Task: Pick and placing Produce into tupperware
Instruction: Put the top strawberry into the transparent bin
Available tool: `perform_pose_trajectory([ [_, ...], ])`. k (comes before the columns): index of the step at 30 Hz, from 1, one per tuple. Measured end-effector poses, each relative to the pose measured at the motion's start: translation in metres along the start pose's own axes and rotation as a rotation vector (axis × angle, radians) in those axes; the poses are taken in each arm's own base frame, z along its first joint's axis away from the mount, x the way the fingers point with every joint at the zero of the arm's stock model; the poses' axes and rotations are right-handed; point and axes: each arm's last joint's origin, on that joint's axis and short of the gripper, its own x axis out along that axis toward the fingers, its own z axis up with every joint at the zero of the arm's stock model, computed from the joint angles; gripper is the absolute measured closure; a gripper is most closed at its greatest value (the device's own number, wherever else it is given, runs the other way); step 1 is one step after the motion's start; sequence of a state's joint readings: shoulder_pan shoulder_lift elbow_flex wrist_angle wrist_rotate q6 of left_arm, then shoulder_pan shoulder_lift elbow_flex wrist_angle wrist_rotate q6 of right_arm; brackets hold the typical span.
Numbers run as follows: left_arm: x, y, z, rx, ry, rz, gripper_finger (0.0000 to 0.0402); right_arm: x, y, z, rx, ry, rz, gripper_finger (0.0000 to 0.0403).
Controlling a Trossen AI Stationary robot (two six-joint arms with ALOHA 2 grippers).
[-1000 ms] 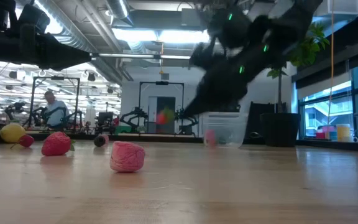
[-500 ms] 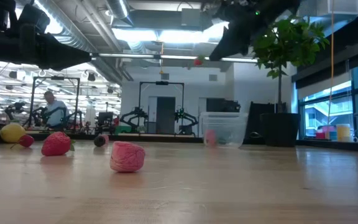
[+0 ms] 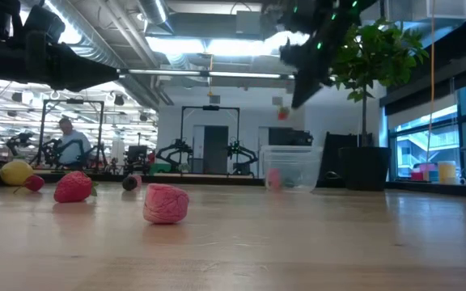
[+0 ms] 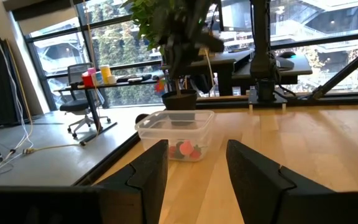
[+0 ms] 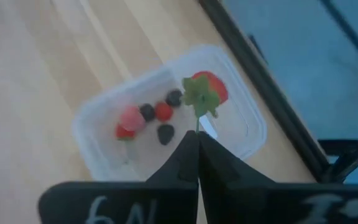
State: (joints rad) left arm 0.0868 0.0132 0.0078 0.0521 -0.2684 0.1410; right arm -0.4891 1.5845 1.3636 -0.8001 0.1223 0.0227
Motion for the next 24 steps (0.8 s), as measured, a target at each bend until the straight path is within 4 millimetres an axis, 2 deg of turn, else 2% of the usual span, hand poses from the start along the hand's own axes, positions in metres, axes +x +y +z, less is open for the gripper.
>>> perform_pose_trajectory([
  [7,0.000,0.000,0.000,0.000,0.000,0.000,0.0244,0.053,-0.001,-0.004,-0.018,0.148,0.058,0.0403],
  [12,0.000,0.000,0.000,0.001,0.000,0.000,0.0244,0.079,0.002,-0.009,-0.027,0.222,0.070,0.0403],
  [17,0.000,0.000,0.000,0.001,0.000,0.000,0.0244,0.093,0.003,-0.015,-0.050,0.282,0.072,0.0403],
  [24,0.000,0.000,0.000,0.001,0.000,0.000,0.0244,0.096,0.004,-0.016,-0.051,0.293,0.072,0.0402],
])
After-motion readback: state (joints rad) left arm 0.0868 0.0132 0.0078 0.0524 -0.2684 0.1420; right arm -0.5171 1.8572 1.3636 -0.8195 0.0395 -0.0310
